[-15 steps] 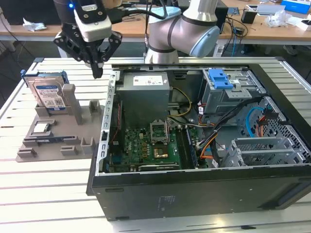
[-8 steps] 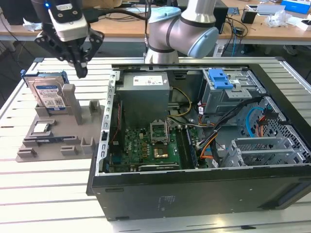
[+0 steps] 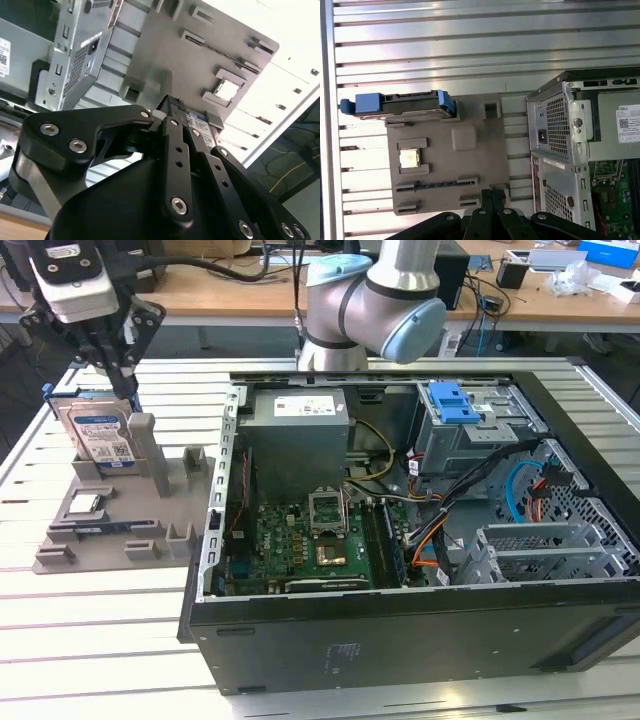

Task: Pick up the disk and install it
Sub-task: 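Reach for the disk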

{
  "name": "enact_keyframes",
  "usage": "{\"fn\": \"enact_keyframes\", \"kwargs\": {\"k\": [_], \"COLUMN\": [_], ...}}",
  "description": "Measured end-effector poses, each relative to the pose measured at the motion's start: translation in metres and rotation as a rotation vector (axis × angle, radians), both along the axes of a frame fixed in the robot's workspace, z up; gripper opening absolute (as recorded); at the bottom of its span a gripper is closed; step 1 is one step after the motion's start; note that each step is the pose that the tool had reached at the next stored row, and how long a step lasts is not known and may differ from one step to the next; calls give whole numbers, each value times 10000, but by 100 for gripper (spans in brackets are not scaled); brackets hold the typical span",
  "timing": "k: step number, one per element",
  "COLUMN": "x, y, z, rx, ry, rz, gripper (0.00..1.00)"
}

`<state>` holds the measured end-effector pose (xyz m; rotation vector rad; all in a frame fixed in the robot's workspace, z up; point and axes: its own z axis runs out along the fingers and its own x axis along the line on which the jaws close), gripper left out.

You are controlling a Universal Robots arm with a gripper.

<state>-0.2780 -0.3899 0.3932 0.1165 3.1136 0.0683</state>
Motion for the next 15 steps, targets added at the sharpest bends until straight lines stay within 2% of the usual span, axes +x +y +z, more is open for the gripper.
{"fn": "enact_keyframes", "kwargs": {"k": [2,5,8,13,15], "x": [-131,-230,-330,-612,-759], "y": [64,131,176,239,272], "z": [-1,-1,-2,-4,-6], "rx": [-3,-7,-9,-10,-10], "ry": [0,0,1,1,0], "rz": [-1,-1,1,-2,0], "gripper": [11,11,11,11,11]}}
